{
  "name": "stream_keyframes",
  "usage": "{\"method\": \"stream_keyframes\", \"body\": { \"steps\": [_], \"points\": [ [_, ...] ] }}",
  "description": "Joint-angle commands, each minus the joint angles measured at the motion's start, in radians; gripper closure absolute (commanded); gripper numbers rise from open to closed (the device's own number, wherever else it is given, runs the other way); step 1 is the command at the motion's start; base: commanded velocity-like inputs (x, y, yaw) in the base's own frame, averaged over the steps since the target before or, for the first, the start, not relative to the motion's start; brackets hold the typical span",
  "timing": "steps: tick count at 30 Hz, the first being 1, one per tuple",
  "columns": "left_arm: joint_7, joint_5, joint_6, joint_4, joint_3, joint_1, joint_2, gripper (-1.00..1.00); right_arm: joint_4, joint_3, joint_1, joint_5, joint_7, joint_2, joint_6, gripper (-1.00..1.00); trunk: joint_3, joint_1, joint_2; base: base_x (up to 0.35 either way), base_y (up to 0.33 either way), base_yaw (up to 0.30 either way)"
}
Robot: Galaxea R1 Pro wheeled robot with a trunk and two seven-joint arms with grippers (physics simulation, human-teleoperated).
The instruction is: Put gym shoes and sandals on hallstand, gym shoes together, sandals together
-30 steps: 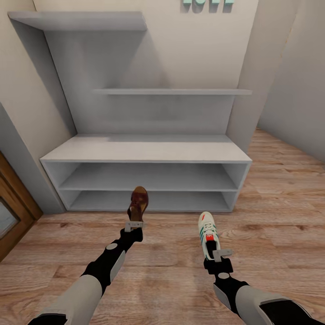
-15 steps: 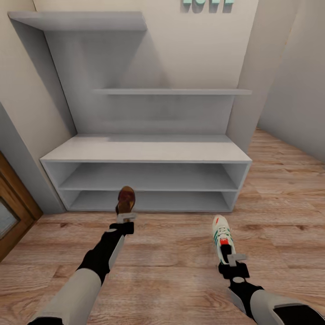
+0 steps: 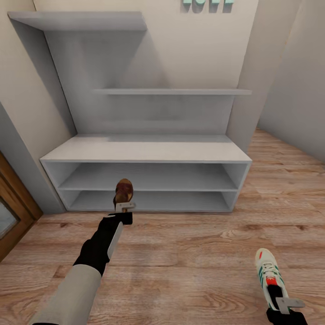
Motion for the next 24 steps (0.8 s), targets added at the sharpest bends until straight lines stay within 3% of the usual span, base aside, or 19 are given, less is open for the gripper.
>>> {"method": "stream_keyframes", "body": {
  "steps": [1,2,6,8,9,12,13,15,18,21,22,24],
  "points": [
    [-0.005,-0.003,0.012,-0.006,0.001,0.000,-0.001,1.00,0.004,0.012,0.001,-0.012,0.000,-0.008,-0.020,1.00,-0.001,0.000,0.000,0.000,0.000,0.000],
    [-0.012,-0.002,0.017,-0.011,0.002,0.000,-0.001,1.00,0.005,0.012,0.003,-0.028,0.006,-0.015,-0.035,1.00,-0.001,0.000,0.000,0.000,0.000,0.000],
    [-0.056,-0.002,0.029,-0.018,0.005,0.000,-0.001,1.00,0.003,0.012,0.012,-0.156,0.085,-0.038,-0.082,1.00,-0.001,0.000,0.000,0.000,0.000,0.000],
    [-0.071,-0.002,0.031,-0.016,0.007,0.000,-0.001,1.00,-0.004,0.013,0.014,-0.230,0.093,-0.059,-0.095,1.00,-0.001,0.000,0.000,0.000,0.000,0.000],
    [-0.074,-0.003,0.032,-0.015,0.008,0.000,-0.001,1.00,-0.009,0.013,0.014,-0.247,0.079,-0.071,-0.098,1.00,-0.001,0.000,0.000,0.000,0.000,0.000],
    [-0.080,-0.003,0.033,-0.012,0.009,0.000,0.000,1.00,-0.048,0.014,0.015,-0.281,-0.008,-0.109,-0.102,1.00,-0.001,0.000,0.000,0.000,0.000,0.000],
    [-0.083,-0.003,0.033,-0.010,0.010,0.000,0.000,1.00,-0.107,0.015,0.016,-0.298,-0.127,-0.132,-0.103,1.00,-0.001,0.000,0.000,0.000,0.000,0.000],
    [-0.084,-0.003,0.033,-0.008,0.011,0.000,0.001,1.00,-0.142,0.018,0.016,-0.306,-0.206,-0.142,-0.104,1.00,-0.001,0.000,0.000,0.000,0.000,0.000],
    [-0.086,-0.003,0.034,0.001,0.012,0.000,0.002,1.00,-0.162,0.024,0.016,-0.305,-0.264,-0.147,-0.105,1.00,-0.001,0.000,0.000,0.000,0.000,0.000],
    [-0.086,-0.002,0.034,0.005,0.011,0.000,0.002,1.00,-0.172,0.028,0.016,-0.276,-0.304,-0.142,-0.105,1.00,-0.001,0.000,0.000,0.000,0.000,0.000],
    [-0.086,-0.002,0.033,0.005,0.011,0.000,0.002,1.00,-0.182,0.029,0.016,-0.184,-0.424,-0.089,-0.106,1.00,-0.001,0.000,0.000,0.000,0.000,0.000],
    [-0.086,-0.002,0.032,0.003,0.011,0.000,0.002,1.00,-0.187,0.029,0.016,-0.075,-0.511,-0.057,-0.106,1.00,-0.001,0.000,0.000,0.000,0.000,0.000]
  ]
}}
